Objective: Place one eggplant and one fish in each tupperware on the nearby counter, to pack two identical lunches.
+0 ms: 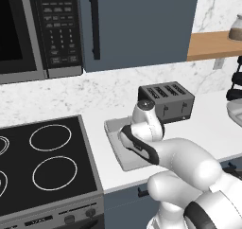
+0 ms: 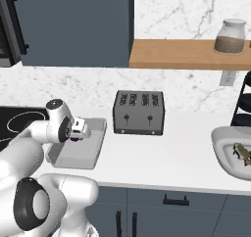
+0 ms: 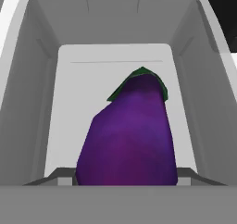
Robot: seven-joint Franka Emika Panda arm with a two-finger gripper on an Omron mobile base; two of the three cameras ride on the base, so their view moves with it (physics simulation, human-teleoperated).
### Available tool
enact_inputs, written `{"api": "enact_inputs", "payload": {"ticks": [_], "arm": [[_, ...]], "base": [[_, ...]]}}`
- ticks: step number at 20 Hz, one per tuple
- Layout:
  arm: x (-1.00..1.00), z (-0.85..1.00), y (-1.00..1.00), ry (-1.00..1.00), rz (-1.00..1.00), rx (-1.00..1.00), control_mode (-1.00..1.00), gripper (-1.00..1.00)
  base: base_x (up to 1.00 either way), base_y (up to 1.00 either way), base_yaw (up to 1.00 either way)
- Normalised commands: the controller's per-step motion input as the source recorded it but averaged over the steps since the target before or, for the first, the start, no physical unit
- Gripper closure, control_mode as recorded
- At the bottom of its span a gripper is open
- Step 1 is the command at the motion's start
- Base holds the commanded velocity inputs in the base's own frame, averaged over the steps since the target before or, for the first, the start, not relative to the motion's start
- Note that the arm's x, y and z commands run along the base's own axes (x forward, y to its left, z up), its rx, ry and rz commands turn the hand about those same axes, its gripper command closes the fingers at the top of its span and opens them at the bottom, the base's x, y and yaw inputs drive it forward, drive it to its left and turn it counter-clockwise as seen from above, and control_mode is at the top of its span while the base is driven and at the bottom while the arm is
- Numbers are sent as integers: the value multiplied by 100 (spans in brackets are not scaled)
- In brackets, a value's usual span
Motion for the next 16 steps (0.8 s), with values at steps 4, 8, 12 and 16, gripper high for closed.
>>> {"api": "enact_inputs", "payload": {"ticks": [4, 8, 12, 16], "arm": [[24, -38, 1, 2, 0, 0, -100, 100], [0, -38, 25, 3, 0, -1, -100, 100], [0, -12, 26, 0, 0, -1, -100, 100], [6, -12, 0, 0, 0, 0, -100, 100]], "base": [[0, 0, 0], [0, 0, 0], [0, 0, 0], [0, 0, 0]]}}
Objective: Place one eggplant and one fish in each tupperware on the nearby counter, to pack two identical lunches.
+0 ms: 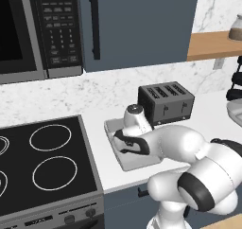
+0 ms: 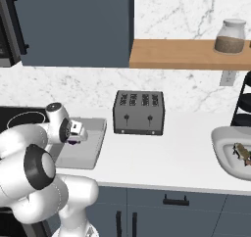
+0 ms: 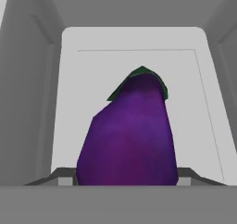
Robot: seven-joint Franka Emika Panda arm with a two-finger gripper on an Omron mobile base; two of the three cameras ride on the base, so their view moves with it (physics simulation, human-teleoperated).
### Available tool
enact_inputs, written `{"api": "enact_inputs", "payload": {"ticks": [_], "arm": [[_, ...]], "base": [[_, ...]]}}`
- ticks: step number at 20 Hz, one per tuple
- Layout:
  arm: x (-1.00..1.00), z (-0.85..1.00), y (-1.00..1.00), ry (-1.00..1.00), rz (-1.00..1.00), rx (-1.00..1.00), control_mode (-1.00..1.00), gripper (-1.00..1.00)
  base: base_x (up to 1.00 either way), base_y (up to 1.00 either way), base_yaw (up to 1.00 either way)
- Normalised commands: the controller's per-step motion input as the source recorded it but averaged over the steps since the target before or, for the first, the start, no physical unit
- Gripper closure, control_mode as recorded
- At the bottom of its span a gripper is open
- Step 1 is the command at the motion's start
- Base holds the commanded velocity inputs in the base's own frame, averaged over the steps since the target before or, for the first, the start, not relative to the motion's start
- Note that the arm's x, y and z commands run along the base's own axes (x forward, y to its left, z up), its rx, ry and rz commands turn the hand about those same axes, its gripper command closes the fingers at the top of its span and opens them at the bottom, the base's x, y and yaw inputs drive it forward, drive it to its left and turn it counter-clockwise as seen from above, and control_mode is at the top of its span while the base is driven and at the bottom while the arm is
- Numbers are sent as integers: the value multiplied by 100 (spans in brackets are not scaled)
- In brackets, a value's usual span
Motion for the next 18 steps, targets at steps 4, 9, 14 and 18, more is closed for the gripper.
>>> {"api": "enact_inputs", "payload": {"ticks": [4, 9, 14, 18], "arm": [[10, -29, 0, 0, 0, 0, -100, 100], [10, -18, -1, 0, 0, 0, -100, -100], [0, 1, -11, 0, -3, 0, -100, -100], [-9, 22, -2, 0, -4, 0, -100, -100]], "base": [[0, 0, 0], [0, 0, 0], [0, 0, 0], [0, 0, 0]]}}
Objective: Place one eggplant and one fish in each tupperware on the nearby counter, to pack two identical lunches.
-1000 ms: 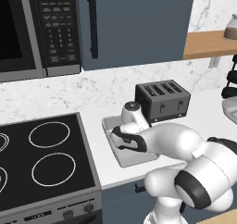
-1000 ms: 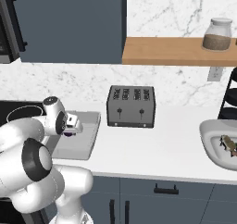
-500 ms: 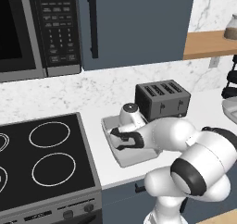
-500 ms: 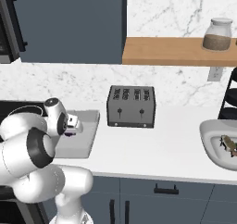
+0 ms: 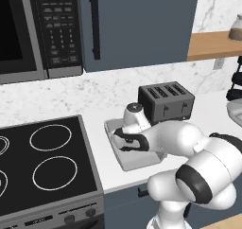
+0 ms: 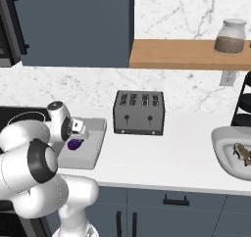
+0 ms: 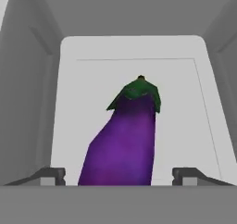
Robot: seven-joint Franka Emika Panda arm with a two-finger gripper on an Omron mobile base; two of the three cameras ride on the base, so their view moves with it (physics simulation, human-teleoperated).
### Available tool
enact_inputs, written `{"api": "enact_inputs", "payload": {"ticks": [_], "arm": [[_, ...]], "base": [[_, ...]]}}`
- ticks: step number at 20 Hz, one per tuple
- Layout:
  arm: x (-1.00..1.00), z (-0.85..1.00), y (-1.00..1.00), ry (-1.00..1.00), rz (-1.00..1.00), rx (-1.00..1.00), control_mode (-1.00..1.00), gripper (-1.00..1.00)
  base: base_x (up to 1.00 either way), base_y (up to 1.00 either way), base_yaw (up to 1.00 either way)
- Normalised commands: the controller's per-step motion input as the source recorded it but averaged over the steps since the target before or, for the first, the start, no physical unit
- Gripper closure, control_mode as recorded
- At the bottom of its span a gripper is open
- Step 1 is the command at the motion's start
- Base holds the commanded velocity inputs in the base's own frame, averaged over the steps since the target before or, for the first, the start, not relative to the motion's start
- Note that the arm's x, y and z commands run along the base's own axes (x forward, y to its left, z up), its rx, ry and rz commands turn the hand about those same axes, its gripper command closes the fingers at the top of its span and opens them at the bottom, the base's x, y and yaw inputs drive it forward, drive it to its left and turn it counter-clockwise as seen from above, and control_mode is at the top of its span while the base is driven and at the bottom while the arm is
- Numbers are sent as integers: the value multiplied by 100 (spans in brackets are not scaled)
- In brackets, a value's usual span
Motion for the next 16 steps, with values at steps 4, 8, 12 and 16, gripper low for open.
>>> {"api": "enact_inputs", "payload": {"ticks": [4, 8, 12, 16], "arm": [[-25, 41, 0, -2, -4, 0, -100, -100], [-72, 57, -10, -10, -4, 0, -100, -100], [-97, 53, -29, -20, -5, 0, -100, -100], [-97, 61, -44, -28, -3, 1, -100, -100]], "base": [[0, 0, 0], [0, 0, 0], [0, 0, 0], [0, 0, 0]]}}
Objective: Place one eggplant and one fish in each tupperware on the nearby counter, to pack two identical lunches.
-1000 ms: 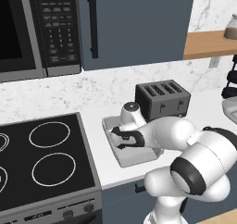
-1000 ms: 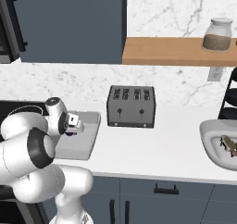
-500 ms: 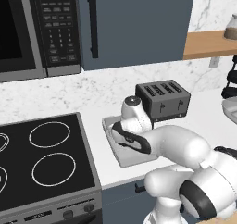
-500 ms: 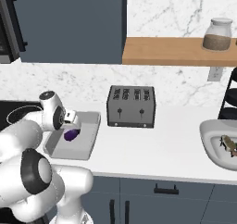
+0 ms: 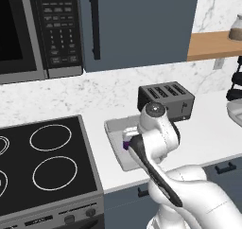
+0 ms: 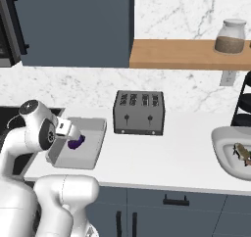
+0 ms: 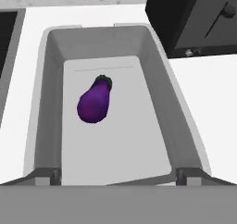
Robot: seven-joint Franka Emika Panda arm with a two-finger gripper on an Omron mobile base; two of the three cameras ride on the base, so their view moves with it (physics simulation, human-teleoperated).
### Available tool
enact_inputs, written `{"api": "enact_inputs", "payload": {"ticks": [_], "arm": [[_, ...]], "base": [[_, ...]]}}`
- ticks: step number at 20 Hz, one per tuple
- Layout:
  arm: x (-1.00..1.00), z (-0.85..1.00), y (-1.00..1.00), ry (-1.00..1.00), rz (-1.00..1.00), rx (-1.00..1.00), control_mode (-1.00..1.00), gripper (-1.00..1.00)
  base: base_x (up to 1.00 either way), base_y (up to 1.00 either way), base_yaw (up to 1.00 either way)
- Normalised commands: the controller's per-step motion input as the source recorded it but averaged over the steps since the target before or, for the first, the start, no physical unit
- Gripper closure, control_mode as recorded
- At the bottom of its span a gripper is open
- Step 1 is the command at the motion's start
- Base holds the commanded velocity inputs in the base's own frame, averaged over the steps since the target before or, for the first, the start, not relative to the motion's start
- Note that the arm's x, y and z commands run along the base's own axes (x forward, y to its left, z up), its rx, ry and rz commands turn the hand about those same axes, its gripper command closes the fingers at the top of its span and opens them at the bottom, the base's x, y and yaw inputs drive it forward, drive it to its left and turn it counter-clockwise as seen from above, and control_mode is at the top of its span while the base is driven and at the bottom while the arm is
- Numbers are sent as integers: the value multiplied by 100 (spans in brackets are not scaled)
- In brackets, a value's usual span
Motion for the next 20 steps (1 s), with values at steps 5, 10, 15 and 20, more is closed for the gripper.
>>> {"api": "enact_inputs", "payload": {"ticks": [5, 10, 15, 20], "arm": [[-91, 55, -39, -30, 0, 2, -100, -100], [-93, 65, -30, -31, 0, 1, -100, -100], [-57, 11, -63, -9, 0, 6, -100, -100], [0, 0, 0, 0, 0, 0, 100, -100]], "base": [[0, 0, 0], [0, 0, 0], [0, 0, 0], [-37, -75, 1]]}}
